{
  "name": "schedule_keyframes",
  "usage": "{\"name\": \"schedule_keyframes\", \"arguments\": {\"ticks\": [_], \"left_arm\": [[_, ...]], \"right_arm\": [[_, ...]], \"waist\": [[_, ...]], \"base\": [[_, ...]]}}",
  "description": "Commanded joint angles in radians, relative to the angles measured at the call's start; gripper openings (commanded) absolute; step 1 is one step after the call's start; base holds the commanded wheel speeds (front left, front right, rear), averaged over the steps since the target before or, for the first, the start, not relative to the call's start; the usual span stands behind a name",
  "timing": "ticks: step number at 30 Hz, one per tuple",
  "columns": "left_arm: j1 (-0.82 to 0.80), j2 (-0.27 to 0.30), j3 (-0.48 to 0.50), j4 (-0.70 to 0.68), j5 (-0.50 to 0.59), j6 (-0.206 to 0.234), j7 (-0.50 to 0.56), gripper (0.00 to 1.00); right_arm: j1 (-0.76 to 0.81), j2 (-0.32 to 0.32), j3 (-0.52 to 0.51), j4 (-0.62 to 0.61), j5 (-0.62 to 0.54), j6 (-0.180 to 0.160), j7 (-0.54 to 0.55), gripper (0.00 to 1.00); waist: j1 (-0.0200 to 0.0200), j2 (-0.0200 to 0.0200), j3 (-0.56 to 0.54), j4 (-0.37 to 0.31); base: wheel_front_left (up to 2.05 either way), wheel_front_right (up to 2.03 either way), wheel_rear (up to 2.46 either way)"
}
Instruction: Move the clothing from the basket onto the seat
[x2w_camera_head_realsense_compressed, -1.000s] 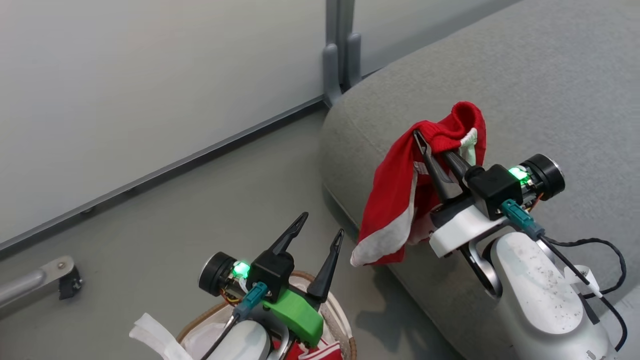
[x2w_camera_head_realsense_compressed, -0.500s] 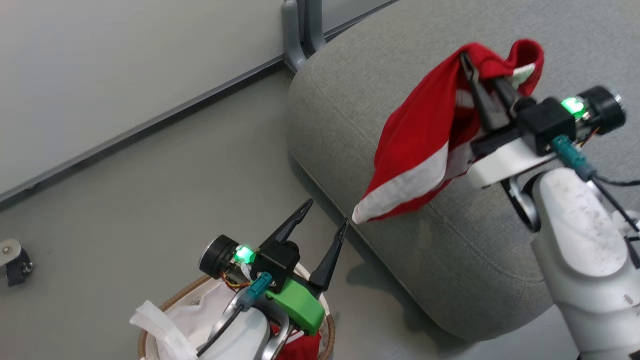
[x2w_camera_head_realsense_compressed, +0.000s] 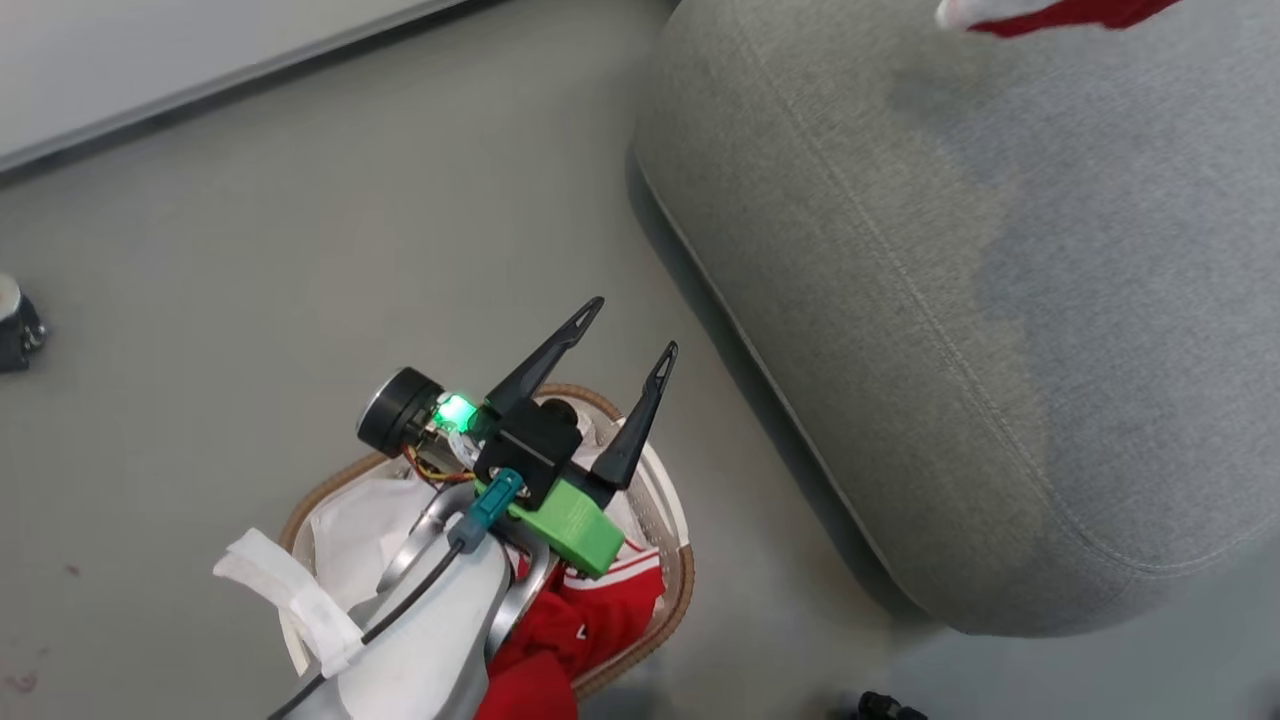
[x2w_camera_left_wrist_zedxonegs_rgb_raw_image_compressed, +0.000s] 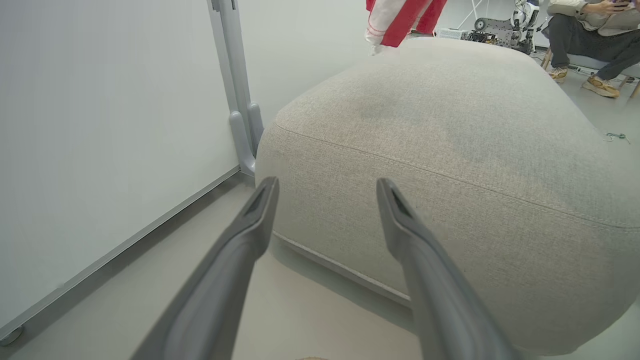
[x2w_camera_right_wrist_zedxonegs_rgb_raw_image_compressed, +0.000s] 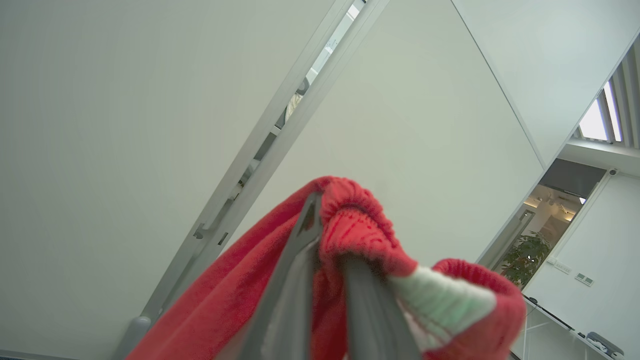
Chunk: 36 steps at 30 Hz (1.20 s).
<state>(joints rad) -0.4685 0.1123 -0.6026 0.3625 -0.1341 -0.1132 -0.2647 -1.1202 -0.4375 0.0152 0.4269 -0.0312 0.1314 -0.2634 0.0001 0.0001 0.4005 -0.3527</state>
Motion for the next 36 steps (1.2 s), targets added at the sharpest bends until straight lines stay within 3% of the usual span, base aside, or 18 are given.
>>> {"name": "schedule_keyframes", "arguments": {"ticks": [1, 7, 15, 24, 25, 26, 27, 28, 29, 36], "left_arm": [[-0.03, 0.009, 0.007, -0.006, 0.001, 0.001, 0.001, 1.0], [-0.083, 0.022, 0.004, -0.041, 0.022, 0.009, 0.006, 1.0], [-0.12, 0.041, 0.006, -0.076, 0.036, 0.026, 0.028, 1.0], [-0.101, 0.056, 0.015, -0.086, 0.018, 0.045, 0.039, 1.0], [-0.099, 0.055, 0.015, -0.085, 0.014, 0.046, 0.038, 1.0], [-0.096, 0.056, 0.017, -0.085, 0.012, 0.049, 0.038, 1.0], [-0.093, 0.056, 0.017, -0.084, 0.011, 0.051, 0.037, 1.0], [-0.09, 0.058, 0.019, -0.083, 0.007, 0.053, 0.036, 1.0], [-0.087, 0.059, 0.019, -0.082, 0.004, 0.054, 0.036, 1.0], [-0.067, 0.055, 0.025, -0.065, -0.02, 0.063, 0.024, 1.0]], "right_arm": [[-0.026, -0.013, -0.012, 0.024, 0.008, -0.001, -0.002, 0.0], [-0.09, -0.037, -0.073, 0.142, 0.001, -0.001, -0.002, 0.0], [0.012, 0.017, -0.145, 0.228, -0.022, -0.001, -0.002, 0.0], [0.144, 0.093, -0.18, 0.255, -0.032, -0.001, -0.002, 0.0], [0.155, 0.098, -0.183, 0.25, -0.033, -0.001, -0.002, 0.07], [0.167, 0.107, -0.186, 0.245, -0.036, -0.001, -0.002, 0.2], [0.175, 0.114, -0.189, 0.239, -0.036, -0.001, -0.002, 0.42], [0.187, 0.126, -0.19, 0.229, -0.038, -0.001, -0.002, 0.89], [0.195, 0.133, -0.191, 0.221, -0.04, -0.001, -0.002, 1.0], [0.311, 0.189, -0.201, 0.13, -0.048, -0.001, -0.002, 1.0]], "waist": [[-0.0001, -0.0001, 0.142, 0.098], [-0.0001, -0.0001, 0.259, 0.125], [-0.0001, -0.0001, 0.339, 0.127], [-0.0001, -0.0001, 0.347, 0.103], [-0.0001, -0.0001, 0.344, 0.101], [-0.0001, -0.0001, 0.34, 0.098], [-0.0001, -0.0001, 0.336, 0.096], [-0.0001, -0.0001, 0.331, 0.092], [-0.0001, -0.0001, 0.327, 0.09], [-0.0001, -0.0001, 0.266, 0.079]], "base": [[0.0, 0.0, 0.0], [0.0, 0.0, 0.0], [0.0, 0.0, 0.0], [0.0, 0.0, 0.0], [0.0, 0.0, 0.0], [0.0, 0.0, 0.0], [0.0, 0.0, 0.0], [0.0, 0.0, 0.0], [0.0, 0.0, 0.0], [0.0, 0.0, 0.0]]}}
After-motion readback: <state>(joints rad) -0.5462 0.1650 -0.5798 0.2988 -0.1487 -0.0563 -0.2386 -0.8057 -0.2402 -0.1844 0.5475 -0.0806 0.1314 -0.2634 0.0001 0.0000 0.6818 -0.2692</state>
